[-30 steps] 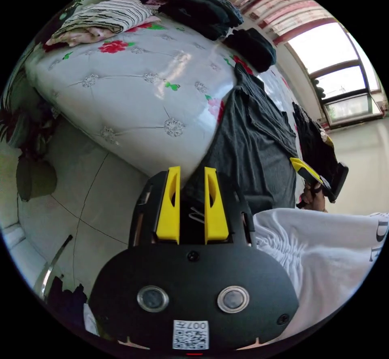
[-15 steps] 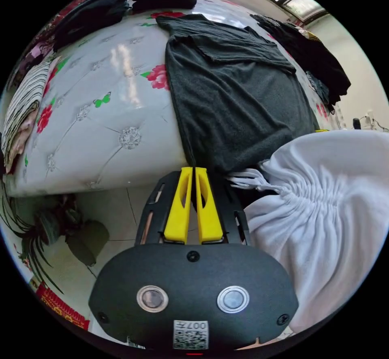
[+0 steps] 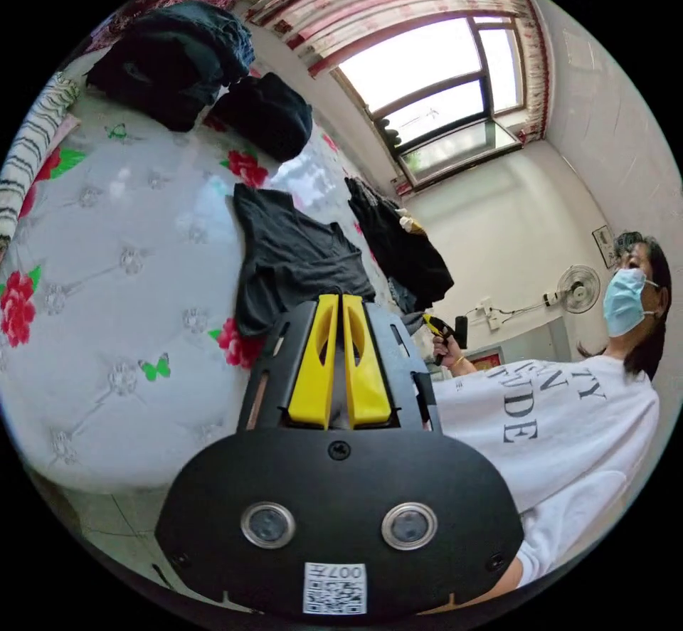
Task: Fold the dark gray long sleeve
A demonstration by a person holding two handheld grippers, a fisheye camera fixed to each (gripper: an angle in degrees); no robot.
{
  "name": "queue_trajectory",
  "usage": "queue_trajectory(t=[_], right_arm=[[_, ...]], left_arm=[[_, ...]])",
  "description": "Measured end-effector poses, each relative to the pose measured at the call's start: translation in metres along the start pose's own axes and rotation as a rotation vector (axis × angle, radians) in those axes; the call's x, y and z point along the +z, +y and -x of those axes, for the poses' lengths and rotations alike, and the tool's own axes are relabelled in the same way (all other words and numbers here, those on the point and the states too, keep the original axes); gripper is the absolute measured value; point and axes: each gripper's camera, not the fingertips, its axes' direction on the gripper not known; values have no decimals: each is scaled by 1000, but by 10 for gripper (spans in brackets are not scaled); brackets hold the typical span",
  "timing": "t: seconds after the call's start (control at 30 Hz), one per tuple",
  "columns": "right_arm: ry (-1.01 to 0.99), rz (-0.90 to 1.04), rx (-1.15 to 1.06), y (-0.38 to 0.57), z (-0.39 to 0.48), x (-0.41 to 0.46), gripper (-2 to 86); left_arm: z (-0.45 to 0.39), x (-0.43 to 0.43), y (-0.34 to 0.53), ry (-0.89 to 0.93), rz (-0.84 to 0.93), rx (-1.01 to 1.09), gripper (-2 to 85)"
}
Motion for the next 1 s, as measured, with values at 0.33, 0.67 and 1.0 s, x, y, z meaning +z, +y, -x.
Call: queue_trajectory(t=[0.33,0.67,1.0], right_arm=[[81,-85,190,-209,-104,48,42],[256,18,232,-77,-197,53,83],[-104,-39,238,-103,-223,25,59]], left_arm=[[79,101,-203,-296,-231,-320,89],[107,135,-115,-500,43,-259,105],[105,164,-113,-409,96,-230,-7]])
